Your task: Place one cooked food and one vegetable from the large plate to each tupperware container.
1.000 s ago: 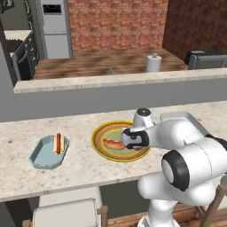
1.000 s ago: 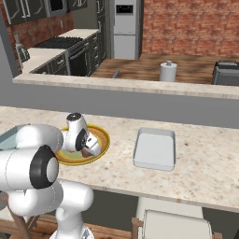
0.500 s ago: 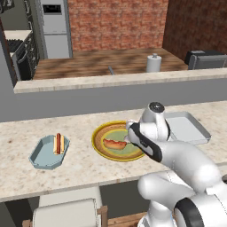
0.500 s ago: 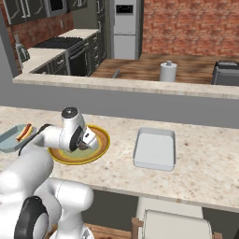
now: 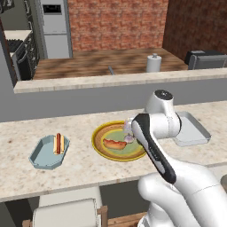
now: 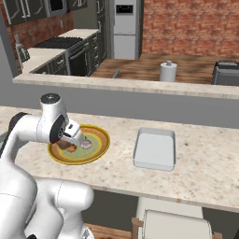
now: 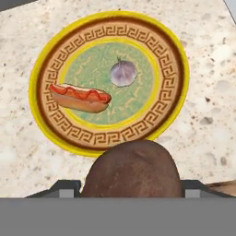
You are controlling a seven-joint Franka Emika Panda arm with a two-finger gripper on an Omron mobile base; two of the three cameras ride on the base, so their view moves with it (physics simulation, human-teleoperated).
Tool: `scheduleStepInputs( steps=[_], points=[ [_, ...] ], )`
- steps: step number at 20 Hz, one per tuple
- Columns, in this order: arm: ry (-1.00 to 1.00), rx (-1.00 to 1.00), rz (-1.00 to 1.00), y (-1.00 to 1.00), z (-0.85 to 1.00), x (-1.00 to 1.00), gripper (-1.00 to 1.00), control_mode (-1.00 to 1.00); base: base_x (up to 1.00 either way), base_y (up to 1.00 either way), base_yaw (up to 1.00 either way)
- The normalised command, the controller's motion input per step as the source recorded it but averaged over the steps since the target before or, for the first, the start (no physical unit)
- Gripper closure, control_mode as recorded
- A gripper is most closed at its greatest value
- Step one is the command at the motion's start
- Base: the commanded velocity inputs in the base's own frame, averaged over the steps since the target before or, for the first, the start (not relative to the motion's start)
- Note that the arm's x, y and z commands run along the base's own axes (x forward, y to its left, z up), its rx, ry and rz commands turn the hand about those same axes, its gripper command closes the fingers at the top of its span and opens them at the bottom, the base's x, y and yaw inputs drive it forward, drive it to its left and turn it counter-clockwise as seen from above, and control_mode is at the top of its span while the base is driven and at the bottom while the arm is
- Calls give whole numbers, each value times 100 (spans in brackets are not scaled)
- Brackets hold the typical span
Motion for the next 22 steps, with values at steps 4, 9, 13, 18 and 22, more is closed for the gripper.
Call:
scheduleStepInputs(
  steps=[4,9,13,18,22],
  points=[
    [16,0,27,100,44,-15,100,-100,0,0,0],
    [23,0,18,100,7,14,100,-100,0,0,0],
    [46,-4,16,100,0,55,100,-100,0,0,0],
    [37,-8,11,100,-7,71,100,-100,0,0,0],
    [10,-4,2,100,-31,37,100,-100,0,0,0]
  ],
)
